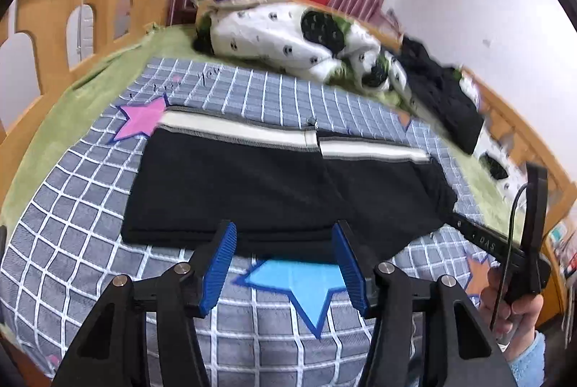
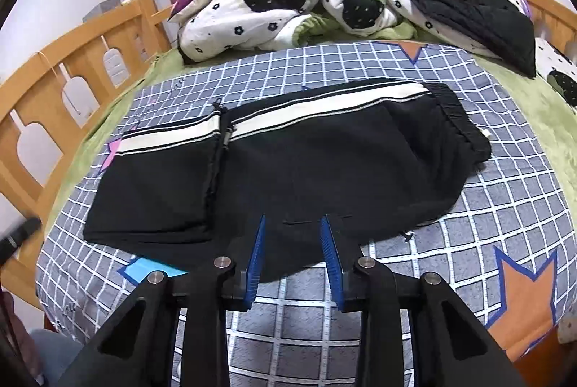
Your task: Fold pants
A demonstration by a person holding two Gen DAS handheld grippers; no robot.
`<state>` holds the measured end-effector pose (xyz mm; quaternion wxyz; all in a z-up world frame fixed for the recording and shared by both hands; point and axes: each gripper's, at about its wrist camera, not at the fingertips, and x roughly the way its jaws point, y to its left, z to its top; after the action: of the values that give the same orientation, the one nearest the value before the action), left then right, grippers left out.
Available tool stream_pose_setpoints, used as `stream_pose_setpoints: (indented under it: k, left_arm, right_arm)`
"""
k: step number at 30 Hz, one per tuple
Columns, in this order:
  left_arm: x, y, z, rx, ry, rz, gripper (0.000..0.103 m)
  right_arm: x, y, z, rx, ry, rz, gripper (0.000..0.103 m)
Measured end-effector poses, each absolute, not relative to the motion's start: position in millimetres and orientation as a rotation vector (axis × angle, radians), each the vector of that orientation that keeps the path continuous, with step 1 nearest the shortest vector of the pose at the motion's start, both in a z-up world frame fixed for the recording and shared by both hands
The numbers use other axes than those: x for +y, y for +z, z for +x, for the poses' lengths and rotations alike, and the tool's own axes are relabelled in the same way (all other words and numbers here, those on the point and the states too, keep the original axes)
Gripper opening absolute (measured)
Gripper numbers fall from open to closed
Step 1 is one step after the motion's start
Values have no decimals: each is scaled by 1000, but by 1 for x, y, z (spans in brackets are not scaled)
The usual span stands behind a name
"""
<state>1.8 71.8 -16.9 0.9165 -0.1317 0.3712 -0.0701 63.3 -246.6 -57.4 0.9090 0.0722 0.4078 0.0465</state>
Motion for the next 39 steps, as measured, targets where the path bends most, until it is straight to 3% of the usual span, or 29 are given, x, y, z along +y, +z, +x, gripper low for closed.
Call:
stream_pose_setpoints:
  k: [10, 16, 39]
  left_arm:
    - [71, -42, 9, 818, -75, -130, 54]
    - [68, -39, 7, 804, -86, -136, 54]
    - [82, -42, 7, 822, -74, -201, 55]
  right_arm:
    - [-238, -62, 66, 806, 61, 127, 32]
    - [-230, -63, 61, 774, -4, 27, 35]
    - [-252, -66, 64, 790, -52, 105, 42]
